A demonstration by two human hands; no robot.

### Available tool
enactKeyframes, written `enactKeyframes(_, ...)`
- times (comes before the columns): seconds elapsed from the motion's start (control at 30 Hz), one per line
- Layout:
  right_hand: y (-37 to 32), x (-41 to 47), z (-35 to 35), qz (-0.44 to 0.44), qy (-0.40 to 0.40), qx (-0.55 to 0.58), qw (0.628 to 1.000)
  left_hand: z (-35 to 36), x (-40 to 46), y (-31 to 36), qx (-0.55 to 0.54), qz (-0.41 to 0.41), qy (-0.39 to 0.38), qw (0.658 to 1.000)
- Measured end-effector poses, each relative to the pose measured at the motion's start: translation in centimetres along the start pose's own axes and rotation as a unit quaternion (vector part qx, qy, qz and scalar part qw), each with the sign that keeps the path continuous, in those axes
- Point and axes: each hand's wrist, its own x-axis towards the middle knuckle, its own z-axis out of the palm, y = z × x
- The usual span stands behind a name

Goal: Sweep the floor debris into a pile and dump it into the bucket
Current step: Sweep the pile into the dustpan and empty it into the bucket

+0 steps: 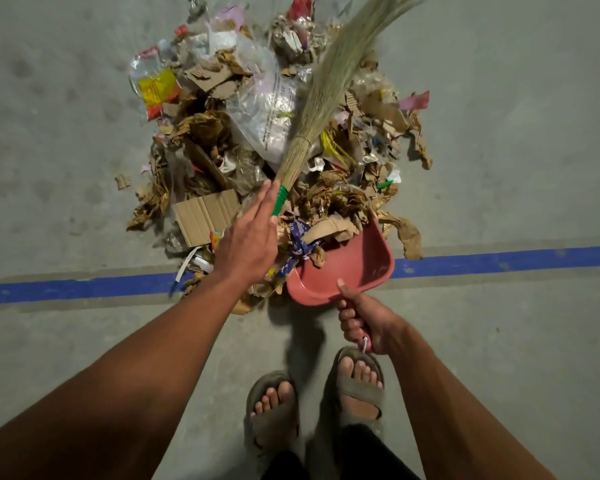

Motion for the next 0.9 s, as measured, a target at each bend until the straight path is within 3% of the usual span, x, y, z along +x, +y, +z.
enactKeyframes(0.37,-6.2,3.3,1.6,-0.060,-0.032,-0.033,0.997,4.0,-0.5,-2.1,0.068,0.009,-0.108,0.992)
enactKeyframes(0.5,-5.4,2.4,1.8,-0.059,-0.029,-0.020,0.998,3.0,-2.2,-1.1,0.060,0.001,-0.145,0.988)
enactKeyframes(0.67,-3.7,1.1,2.0,-0.060,-0.023,0.015,0.998,0.8,-4.3,0.5,0.047,0.014,-0.131,0.990)
enactKeyframes(0.9,-3.2,-0.3,2.5,-0.075,-0.007,0.003,0.997,0.7,-8.2,0.6,0.079,0.037,-0.207,0.975)
